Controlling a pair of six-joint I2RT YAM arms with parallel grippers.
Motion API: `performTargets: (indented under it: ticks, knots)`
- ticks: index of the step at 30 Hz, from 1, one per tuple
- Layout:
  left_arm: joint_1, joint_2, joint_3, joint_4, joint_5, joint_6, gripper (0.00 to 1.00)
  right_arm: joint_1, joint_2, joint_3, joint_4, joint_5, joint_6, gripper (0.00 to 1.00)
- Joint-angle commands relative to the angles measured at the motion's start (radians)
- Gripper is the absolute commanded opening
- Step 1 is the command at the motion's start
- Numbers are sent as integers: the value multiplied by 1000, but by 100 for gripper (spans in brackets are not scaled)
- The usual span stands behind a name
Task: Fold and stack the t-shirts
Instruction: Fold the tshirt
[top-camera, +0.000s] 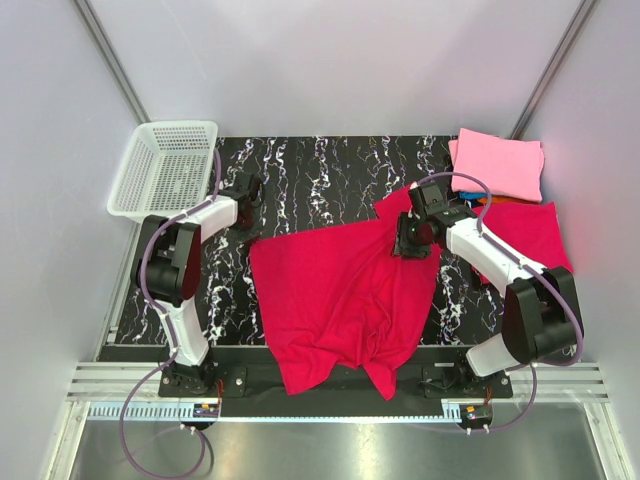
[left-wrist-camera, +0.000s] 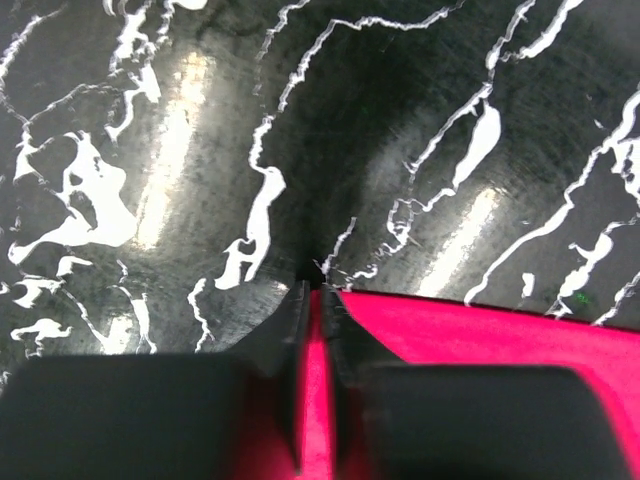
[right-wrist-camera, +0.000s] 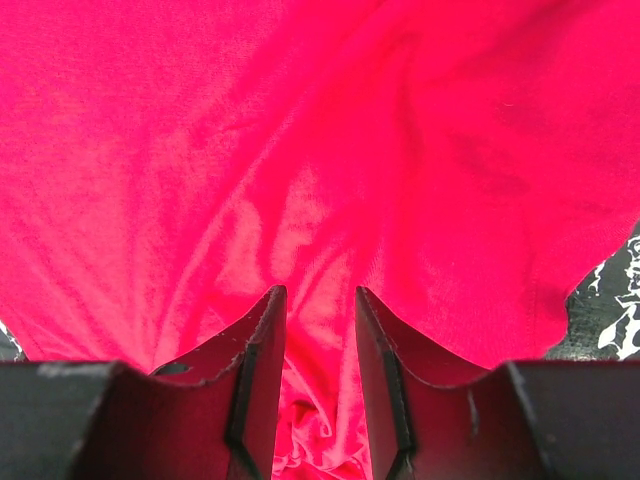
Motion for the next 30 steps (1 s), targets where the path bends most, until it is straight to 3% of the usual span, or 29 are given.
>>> performTargets:
  ticks: [1,6,11,12,13,14,16,20,22,24,25,30]
  knots:
    - [0,13,-13,18,58,16,0,8,0,8,16,32,12,40]
    - [0,-51,-53,6,32,23,0,5,25,40,7,101,2,42]
    - [0,-171,-142,-28,-23,-3,0,-42,97,164,-10,243,-26,56]
    - [0,-213,-154,-31,-25,-6,0,-50,129,205,-9,285,-47,63]
    - [0,-229,-168,-37,-25,-7,0,-56,149,228,-10,308,-60,89]
    - [0,-250,-192,-40,-26,-9,0,-67,169,254,-9,326,-75,99]
    - [0,-293,-221,-43,-23,-12,0,-90,244,336,5,336,-107,100]
    - [0,-324,-235,-52,-15,-9,0,-156,428,516,20,196,-167,100]
    - [0,-333,-235,-60,-6,-4,0,-173,532,627,19,164,-202,92]
    - [0,-336,-237,-63,0,0,0,-190,617,736,11,147,-216,75]
    - [0,-338,-238,-66,3,0,0,-193,646,773,7,142,-222,71]
    - [0,-349,-223,-75,14,13,0,-208,860,1096,-124,165,-277,69]
